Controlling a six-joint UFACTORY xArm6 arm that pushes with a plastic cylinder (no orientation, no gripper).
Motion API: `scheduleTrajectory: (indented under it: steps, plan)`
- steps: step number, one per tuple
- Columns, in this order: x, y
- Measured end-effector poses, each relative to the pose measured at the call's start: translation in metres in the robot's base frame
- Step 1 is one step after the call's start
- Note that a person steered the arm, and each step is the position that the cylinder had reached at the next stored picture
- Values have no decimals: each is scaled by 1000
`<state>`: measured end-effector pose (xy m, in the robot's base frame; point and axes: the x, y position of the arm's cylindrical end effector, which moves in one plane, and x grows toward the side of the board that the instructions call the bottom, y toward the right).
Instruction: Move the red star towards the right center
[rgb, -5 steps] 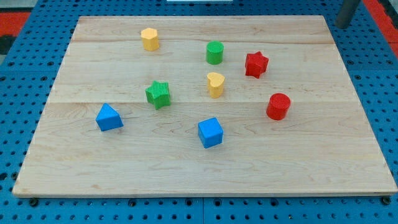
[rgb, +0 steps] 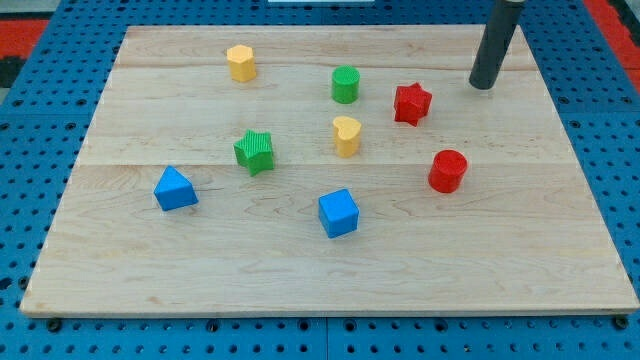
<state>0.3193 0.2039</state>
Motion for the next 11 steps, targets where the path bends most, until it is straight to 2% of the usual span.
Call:
scheduleTrajectory:
  steps: [1,2,3,4,7,8,9,10,11]
  plan:
    - [4,-34]
    - [-15,-112]
    - [56,-137]
    - [78,-62]
    - [12,-191]
    - [0,-105]
    - [11,-54]
    - [56,-63]
    - [77,-126]
